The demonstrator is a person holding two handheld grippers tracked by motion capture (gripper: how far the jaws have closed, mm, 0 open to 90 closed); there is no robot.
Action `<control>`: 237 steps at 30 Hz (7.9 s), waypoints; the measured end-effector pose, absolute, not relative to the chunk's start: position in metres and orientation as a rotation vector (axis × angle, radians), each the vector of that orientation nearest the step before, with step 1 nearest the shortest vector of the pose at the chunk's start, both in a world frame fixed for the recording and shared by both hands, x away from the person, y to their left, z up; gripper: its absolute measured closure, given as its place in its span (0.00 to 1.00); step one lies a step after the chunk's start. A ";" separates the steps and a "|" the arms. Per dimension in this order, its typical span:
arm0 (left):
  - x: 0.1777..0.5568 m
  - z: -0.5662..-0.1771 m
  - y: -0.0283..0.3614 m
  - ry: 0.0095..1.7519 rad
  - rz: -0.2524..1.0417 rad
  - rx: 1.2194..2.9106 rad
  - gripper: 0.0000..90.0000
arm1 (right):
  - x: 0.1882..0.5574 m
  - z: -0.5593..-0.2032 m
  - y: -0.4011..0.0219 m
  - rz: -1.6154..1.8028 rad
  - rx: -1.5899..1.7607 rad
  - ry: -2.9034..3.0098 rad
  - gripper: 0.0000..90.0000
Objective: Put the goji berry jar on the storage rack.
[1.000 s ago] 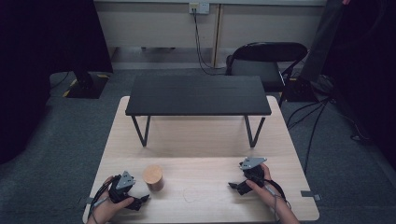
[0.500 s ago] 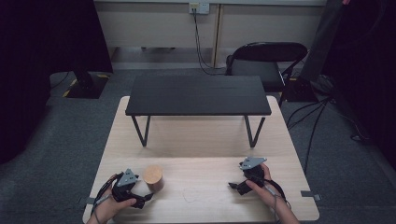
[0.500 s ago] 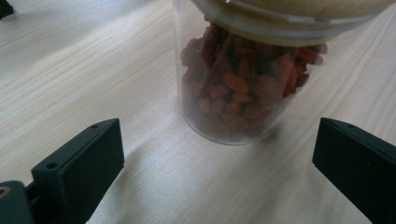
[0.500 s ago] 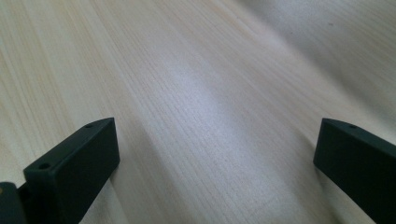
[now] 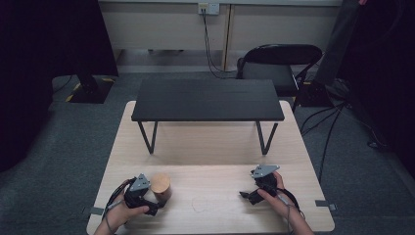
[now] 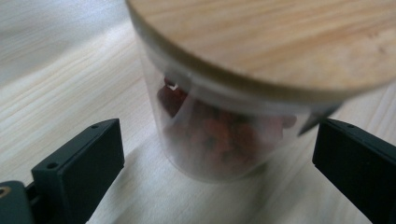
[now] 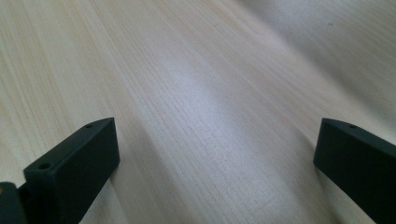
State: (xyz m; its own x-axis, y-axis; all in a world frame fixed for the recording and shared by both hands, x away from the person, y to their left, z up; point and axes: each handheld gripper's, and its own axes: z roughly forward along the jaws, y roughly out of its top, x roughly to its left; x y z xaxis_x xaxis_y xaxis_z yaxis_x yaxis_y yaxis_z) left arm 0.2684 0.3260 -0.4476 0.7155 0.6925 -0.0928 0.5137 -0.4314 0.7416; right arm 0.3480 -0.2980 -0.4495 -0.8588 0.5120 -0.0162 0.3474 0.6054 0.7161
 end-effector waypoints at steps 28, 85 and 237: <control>0.283 -0.447 0.308 0.911 0.288 2.166 0.18 | 0.348 -0.449 -0.298 1.095 0.710 2.612 0.00; 0.318 -0.331 0.290 0.745 0.305 2.171 0.28 | 0.348 -0.449 -0.298 1.095 0.710 2.613 0.00; 0.330 -0.340 0.282 0.884 0.336 2.044 0.01 | 0.349 -0.449 -0.299 1.097 0.702 2.617 0.00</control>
State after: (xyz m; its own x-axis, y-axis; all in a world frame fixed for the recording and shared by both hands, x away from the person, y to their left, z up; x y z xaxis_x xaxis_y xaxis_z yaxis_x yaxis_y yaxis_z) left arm 0.3299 0.2821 -0.3403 0.7126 0.6965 -0.0841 0.4649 -0.3791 0.8001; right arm 0.3492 -0.2986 -0.4494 -0.8623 0.5061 -0.0157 0.3436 0.6076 0.7161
